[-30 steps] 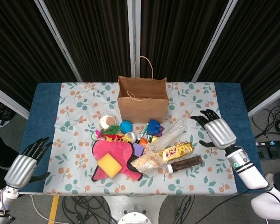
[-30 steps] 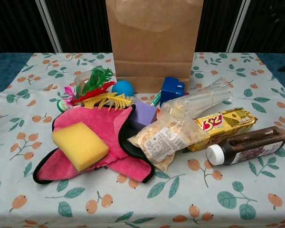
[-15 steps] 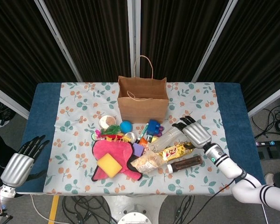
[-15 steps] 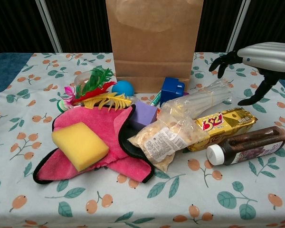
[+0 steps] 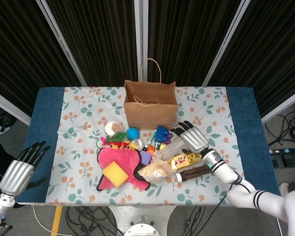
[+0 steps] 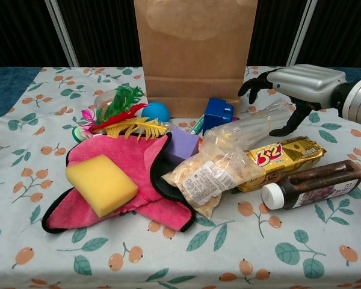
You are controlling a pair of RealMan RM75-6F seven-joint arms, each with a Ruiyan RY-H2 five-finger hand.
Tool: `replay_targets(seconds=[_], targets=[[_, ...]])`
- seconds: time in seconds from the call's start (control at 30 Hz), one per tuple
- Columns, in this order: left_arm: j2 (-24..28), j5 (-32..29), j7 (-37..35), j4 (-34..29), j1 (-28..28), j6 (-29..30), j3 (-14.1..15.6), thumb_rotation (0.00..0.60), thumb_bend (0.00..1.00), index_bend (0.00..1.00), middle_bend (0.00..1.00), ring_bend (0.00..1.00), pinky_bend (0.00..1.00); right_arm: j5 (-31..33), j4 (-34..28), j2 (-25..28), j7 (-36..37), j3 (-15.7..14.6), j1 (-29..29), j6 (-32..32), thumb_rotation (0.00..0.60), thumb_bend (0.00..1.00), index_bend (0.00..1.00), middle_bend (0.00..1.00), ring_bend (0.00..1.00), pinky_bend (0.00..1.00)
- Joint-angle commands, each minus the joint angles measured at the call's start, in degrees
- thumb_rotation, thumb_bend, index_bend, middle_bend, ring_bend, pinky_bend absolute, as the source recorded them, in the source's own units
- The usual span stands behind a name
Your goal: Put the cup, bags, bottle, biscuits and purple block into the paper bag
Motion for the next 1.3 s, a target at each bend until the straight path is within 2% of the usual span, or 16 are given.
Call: replay_targets(seconds=[0.03,0.2,0.37,0.67,0.83,0.97,1.03,1.17,1.3], targets=[[-0.1,-0.3,0.0,0.3,0.2,0.0,0.0,0.600,0.00,0.09,0.07,0.06,0.19,0.4,0.9,-0.9,-0.4,0.2,0.1,-0.3,0.600,0.11,0.19,0.26,0.09,0.12],[-0.1,-0.5,-0.4,0.7,0.4,0.1,0.1,0.600,0.00,0.09,0.07,0.06,0.19,0.8,2.1,-2.5,-1.2,0.3,0.3,-1.2,0.600,0.13,0.21,0.27,0.09,0.13],[0.0,-0.7,-0.5,0.7,0.5,0.2,0.1,0.600,0.00,0.09,0.07,0.06,0.19,1.0,3.2,-3.9,-2.1,0.1,0.1,-1.3,0.600,0.17,0.28,0.32,0.12,0.17],[0.1,-0.5,-0.8,0.2,0.5,0.2,0.2,0.600,0.00,0.09,0.07,0.06,0.19,-0.2,2.9,-3.8,-2.4,0.7,-1.1,2.9,0.600,0.21,0.53,0.50,0.30,0.35],[0.2,-0.2,-0.7,-0.4,0.4,0.2,0.3,0.600,0.00,0.09,0.07,0.06,0.19,-1.2,-0.6,-1.1,-2.0,1.3,-2.0,5.7,0.600,0.21,0.56,0.52,0.32,0.38],[0.4,0.0,-0.7,-0.9,0.3,0.2,0.4,0.600,0.00,0.09,0.07,0.06,0.19,-3.0,-8.3,4.1,-2.2,2.7,-3.1,10.6,0.600,0.21,0.56,0.52,0.32,0.38],[0.5,0.3,-0.6,-1.4,0.3,0.3,0.5,0.600,0.00,0.09,0.07,0.06,0.19,-3.1,-15.6,8.3,-1.8,4.8,-3.9,13.8,0.600,0.21,0.56,0.52,0.32,0.38],[0.9,1.2,0.0,-2.5,0.2,0.6,0.9,0.600,0.00,0.09,0.07,0.06,0.19,-0.6,-32.1,17.8,-3.2,10.9,-5.4,18.5,0.600,0.21,0.56,0.52,0.32,0.38],[1.3,1.4,0.3,-3.5,0.0,-0.4,1.4,0.600,0.00,0.09,0.07,0.06,0.19,2.7,-42.5,25.5,-7.7,16.8,-5.1,19.7,0.600,0.21,0.56,0.52,0.32,0.38]])
